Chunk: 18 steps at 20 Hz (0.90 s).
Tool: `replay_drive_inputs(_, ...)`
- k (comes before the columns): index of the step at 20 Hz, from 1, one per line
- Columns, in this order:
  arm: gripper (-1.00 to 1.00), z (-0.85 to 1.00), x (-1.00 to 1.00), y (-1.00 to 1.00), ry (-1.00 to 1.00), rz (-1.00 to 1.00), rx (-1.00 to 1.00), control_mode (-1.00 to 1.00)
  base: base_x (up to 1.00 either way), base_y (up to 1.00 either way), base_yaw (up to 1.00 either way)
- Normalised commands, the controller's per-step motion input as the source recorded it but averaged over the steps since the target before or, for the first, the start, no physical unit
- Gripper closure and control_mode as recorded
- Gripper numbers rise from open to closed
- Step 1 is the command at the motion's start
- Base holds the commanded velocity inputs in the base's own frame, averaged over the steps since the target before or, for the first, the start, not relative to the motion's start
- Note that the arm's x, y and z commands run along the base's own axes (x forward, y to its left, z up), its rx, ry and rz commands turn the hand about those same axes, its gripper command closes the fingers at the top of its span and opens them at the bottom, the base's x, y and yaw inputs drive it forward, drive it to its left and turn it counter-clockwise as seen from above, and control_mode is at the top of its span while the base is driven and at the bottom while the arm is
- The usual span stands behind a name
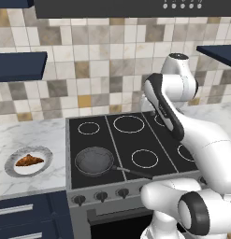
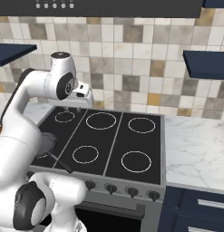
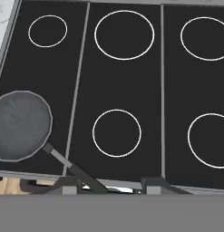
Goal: Pick the croissant and place it on the pan. Then turn on the stove to warm the croissant.
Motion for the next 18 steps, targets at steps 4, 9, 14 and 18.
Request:
replay_drive_inputs(4, -1.00, -0.03, -0.01, 0.05, 0.00, 0.00, 0.00, -1.00, 0.00, 0.00, 0.00)
replay_drive_inputs(9, -1.00, -0.06, 0.00, 0.11, 0.00, 0.01, 0.00, -1.00, 0.00, 0.00, 0.00)
replay_drive_inputs(14, -1.00, -0.08, 0.00, 0.30, 0.01, 0.02, -0.02, -1.00, 0.00, 0.00, 0.00)
replay_drive_inputs(18, -1.00, -0.03, -0.03, 0.26, 0.04, 0.03, 0.00, -1.00, 0.00, 0.00, 0.00)
